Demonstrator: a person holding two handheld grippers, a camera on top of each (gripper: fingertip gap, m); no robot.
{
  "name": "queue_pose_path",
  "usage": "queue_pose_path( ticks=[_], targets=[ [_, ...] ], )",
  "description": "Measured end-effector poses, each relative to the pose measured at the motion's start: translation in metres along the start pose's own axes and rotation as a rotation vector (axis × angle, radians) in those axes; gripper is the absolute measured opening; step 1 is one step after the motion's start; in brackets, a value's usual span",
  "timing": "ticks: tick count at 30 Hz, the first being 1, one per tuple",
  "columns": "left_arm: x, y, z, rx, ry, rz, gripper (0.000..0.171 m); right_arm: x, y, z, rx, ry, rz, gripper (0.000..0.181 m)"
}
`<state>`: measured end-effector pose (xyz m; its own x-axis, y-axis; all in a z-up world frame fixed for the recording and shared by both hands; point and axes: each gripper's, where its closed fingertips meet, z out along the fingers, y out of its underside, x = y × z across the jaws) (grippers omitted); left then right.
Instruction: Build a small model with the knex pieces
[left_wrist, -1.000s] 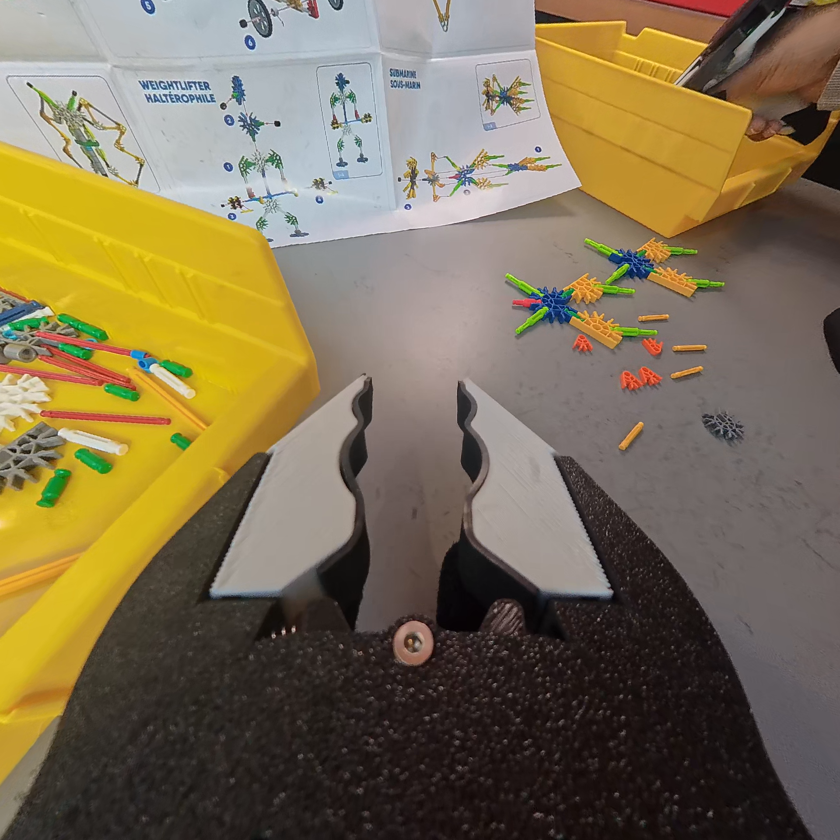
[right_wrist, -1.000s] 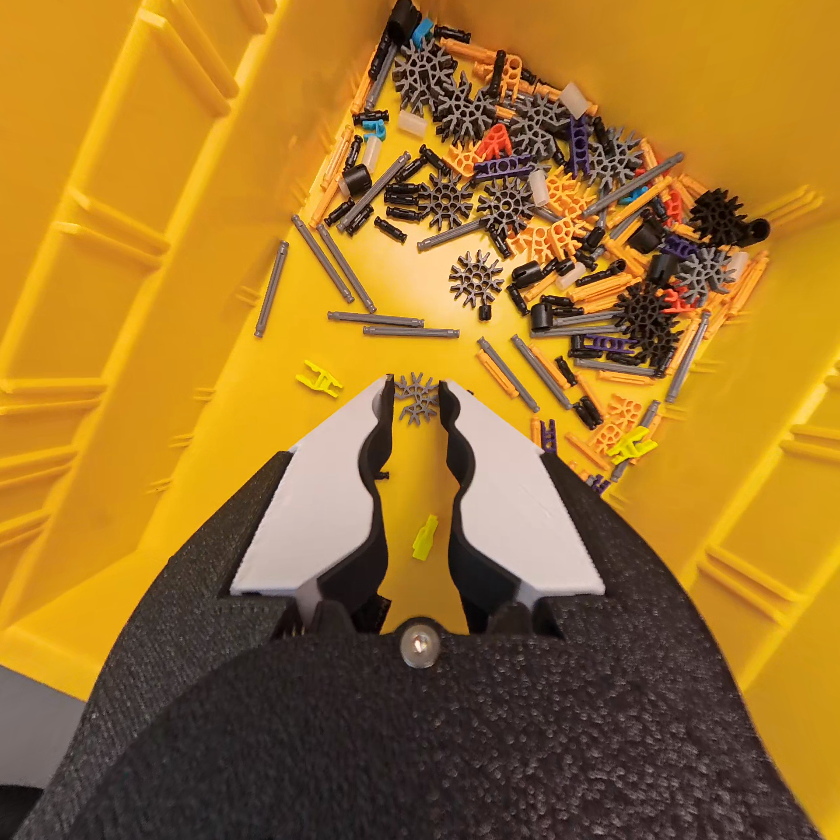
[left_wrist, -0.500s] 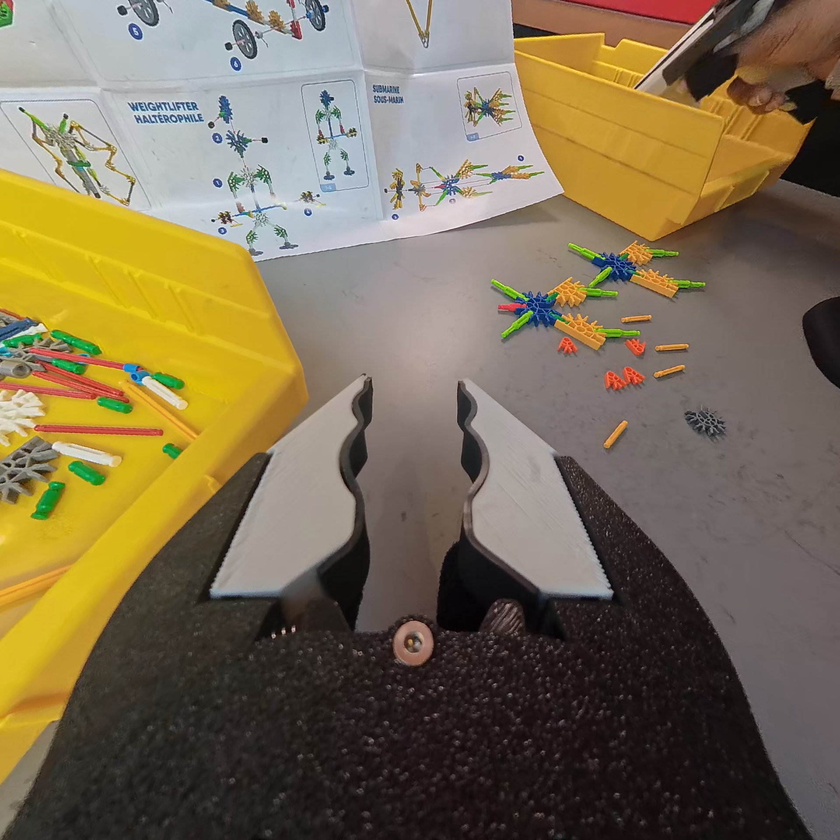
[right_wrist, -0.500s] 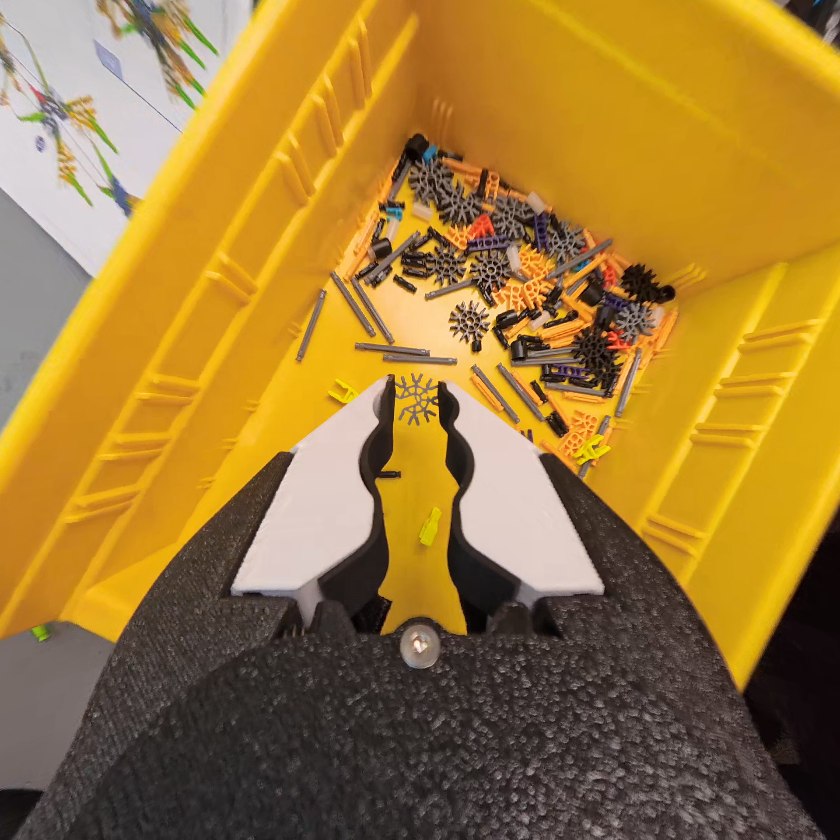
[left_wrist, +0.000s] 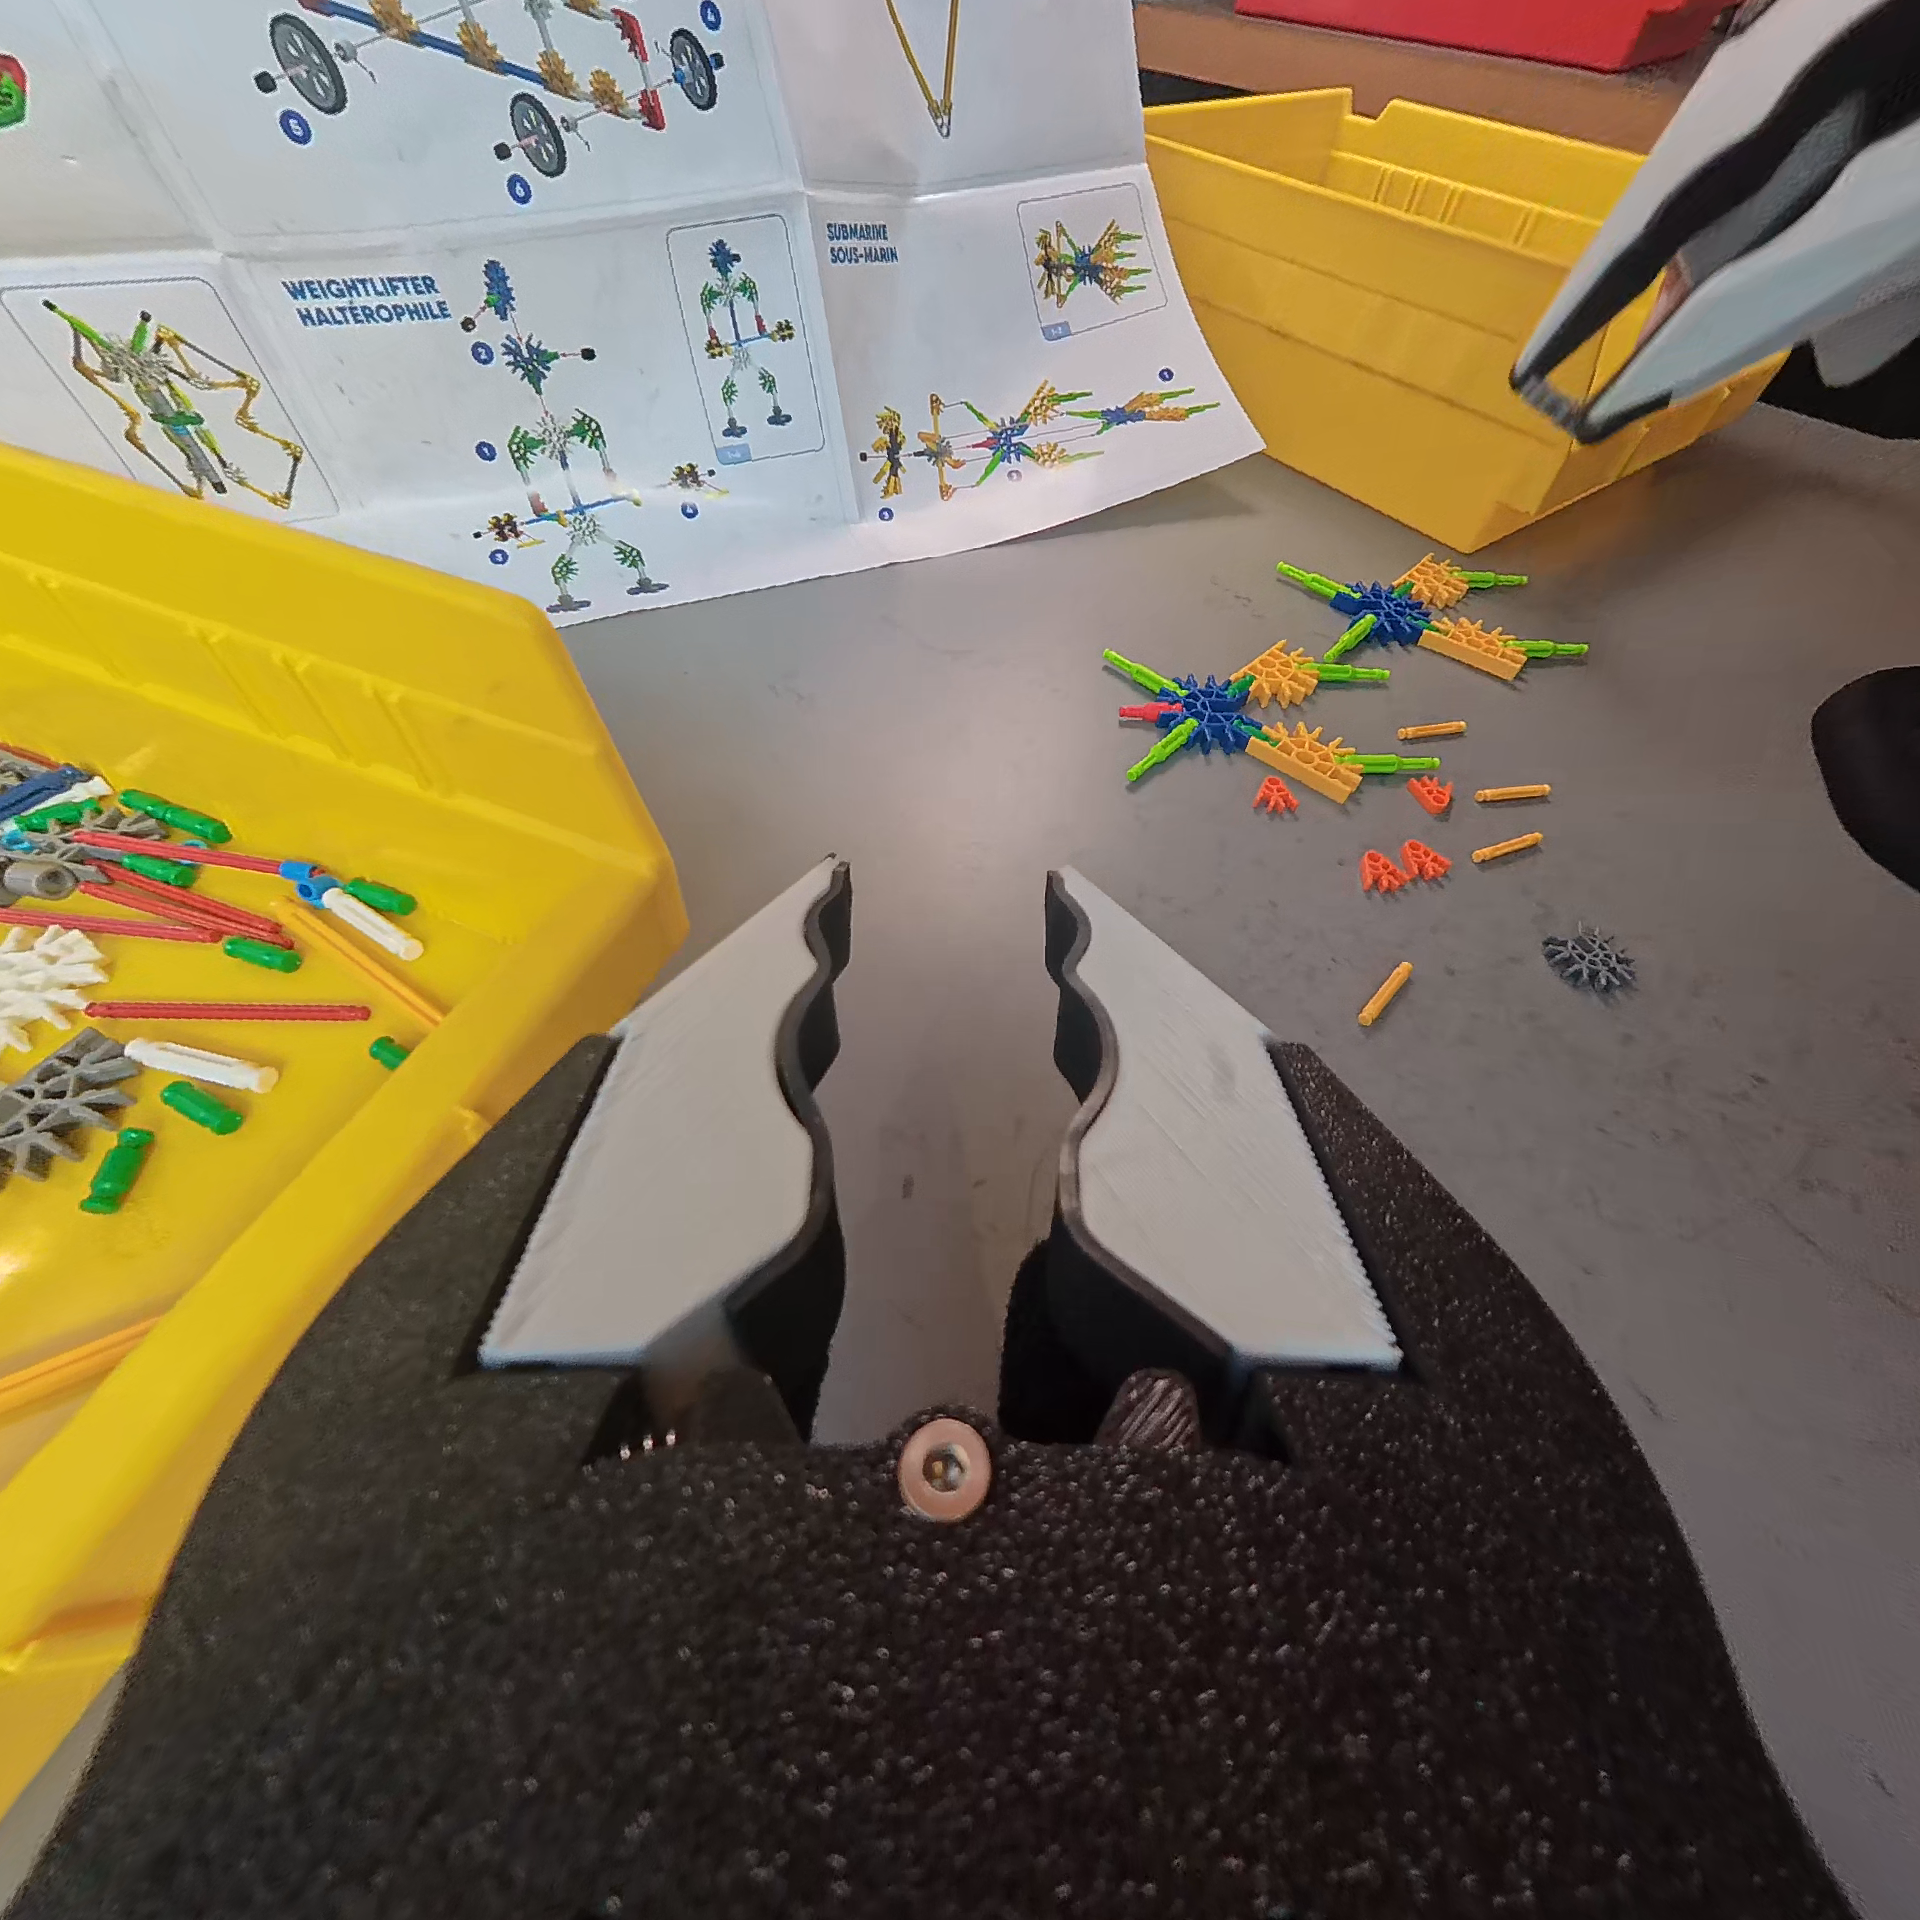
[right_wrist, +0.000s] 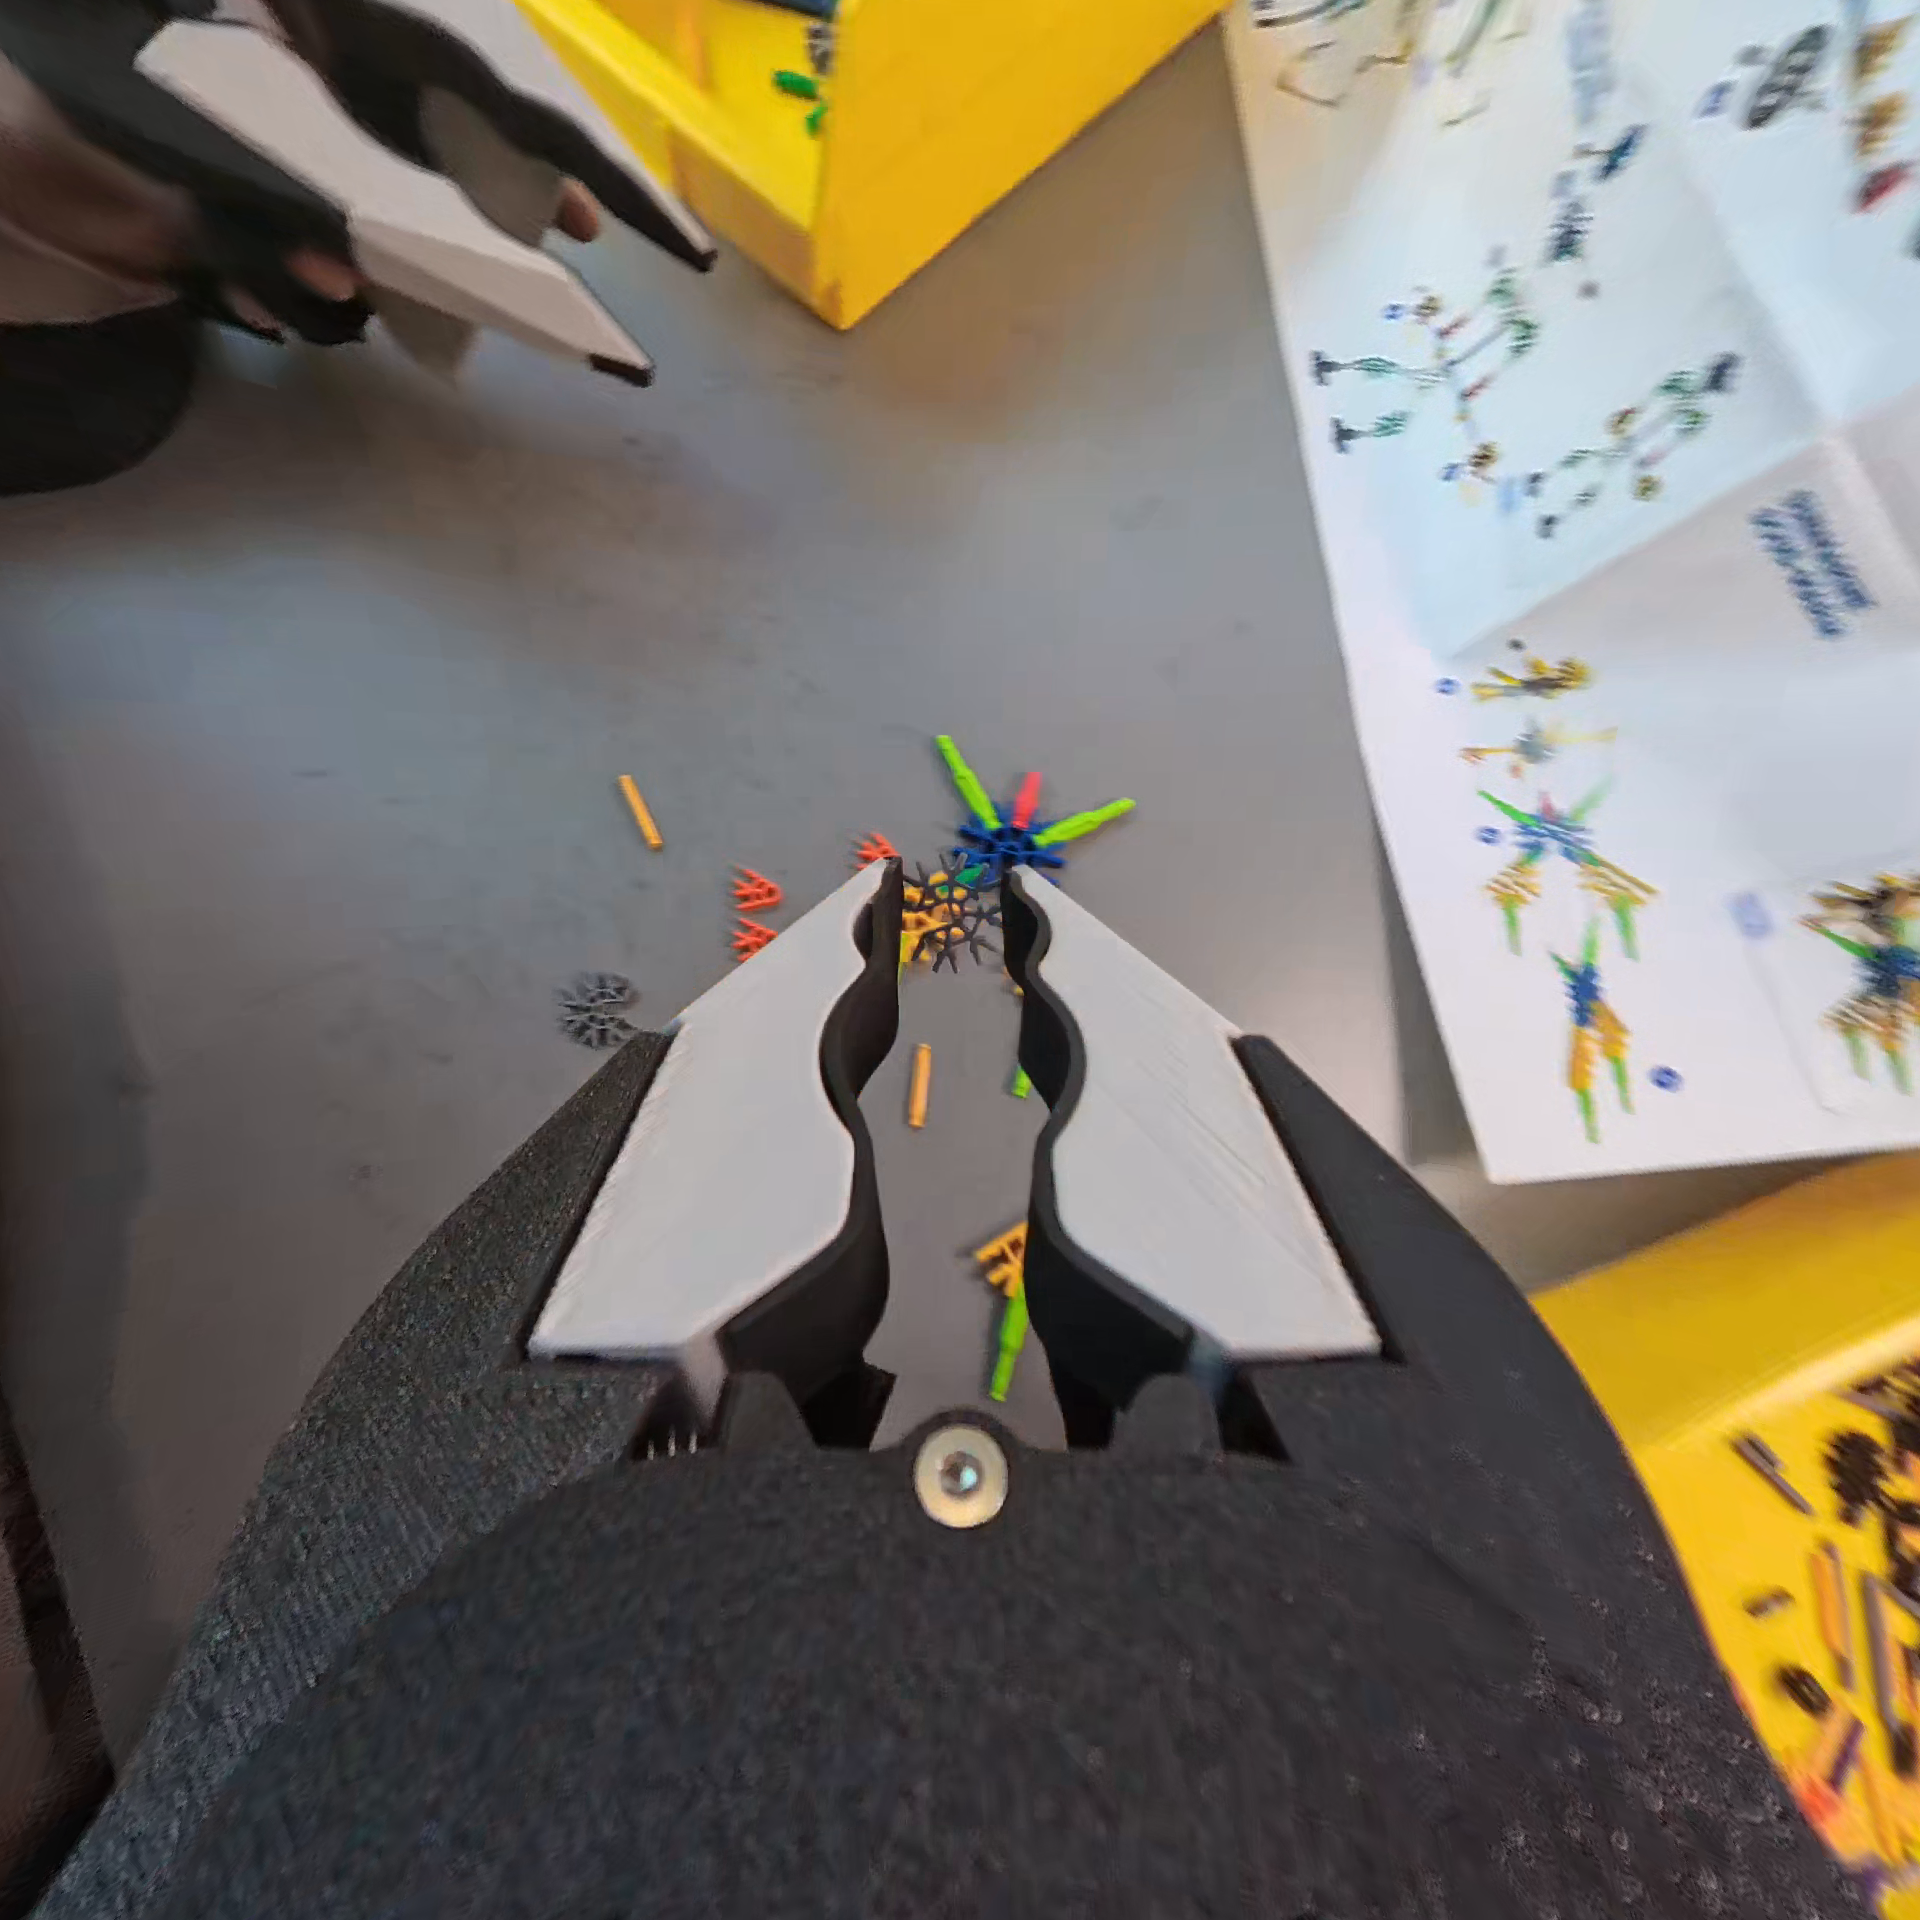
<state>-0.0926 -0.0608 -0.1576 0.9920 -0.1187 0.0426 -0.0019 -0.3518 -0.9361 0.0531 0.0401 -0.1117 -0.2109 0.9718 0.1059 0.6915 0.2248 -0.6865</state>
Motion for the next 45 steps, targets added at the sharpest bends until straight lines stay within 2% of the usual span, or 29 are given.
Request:
queue_pose_path(
  ticks=[4, 8, 12, 16, 18, 22, 26, 28, 30, 34, 36, 40, 45],
  targets=[
    [0.0, 0.0, 0.0, -0.005, -0.005, 0.013, 0.037, -0.063, 0.006, 0.047, -0.018, -0.173, -0.066, 0.016],
    [0.002, 0.002, 0.001, -0.02, -0.001, 0.027, 0.037, -0.107, 0.01, 0.086, -0.048, -0.264, -0.158, 0.016],
    [0.004, 0.004, 0.002, -0.036, -0.007, 0.054, 0.037, -0.135, 0.005, 0.109, -0.063, -0.307, -0.245, 0.017],
    [0.005, 0.005, 0.002, -0.043, -0.003, 0.064, 0.037, -0.146, 0.004, 0.122, -0.087, -0.303, -0.302, 0.017],
    [0.006, 0.005, 0.002, -0.046, -0.001, 0.065, 0.037, -0.145, 0.008, 0.125, -0.107, -0.288, -0.319, 0.017],
    [0.008, 0.006, 0.003, -0.049, 0.004, 0.068, 0.037, -0.133, -0.009, 0.112, -0.003, -0.286, -0.244, 0.022],
    [0.01, 0.008, 0.004, -0.058, 0.013, 0.069, 0.037, -0.081, -0.029, 0.076, 0.164, -0.203, -0.105, 0.023],
    [0.014, 0.009, 0.005, -0.064, 0.032, 0.077, 0.037, -0.052, -0.025, 0.06, 0.203, -0.145, -0.063, 0.023],
    [0.02, 0.012, 0.006, -0.074, 0.061, 0.096, 0.036, -0.039, -0.011, 0.049, 0.194, -0.153, -0.038, 0.023],
    [0.034, 0.022, 0.011, -0.105, 0.114, 0.152, 0.033, -0.048, 0.022, 0.041, 0.147, -0.24, -0.111, 0.023],
    [0.036, 0.026, 0.014, -0.124, 0.114, 0.174, 0.033, -0.047, 0.031, 0.044, 0.138, -0.228, -0.121, 0.023],
    [0.034, 0.024, 0.013, -0.119, 0.092, 0.192, 0.034, -0.035, 0.029, 0.046, 0.201, -0.158, -0.094, 0.023],
    [0.023, 0.019, 0.011, -0.1, 0.032, 0.197, 0.035, -0.005, 0.014, 0.051, 0.311, 0.026, -0.01, 0.026]
  ],
)
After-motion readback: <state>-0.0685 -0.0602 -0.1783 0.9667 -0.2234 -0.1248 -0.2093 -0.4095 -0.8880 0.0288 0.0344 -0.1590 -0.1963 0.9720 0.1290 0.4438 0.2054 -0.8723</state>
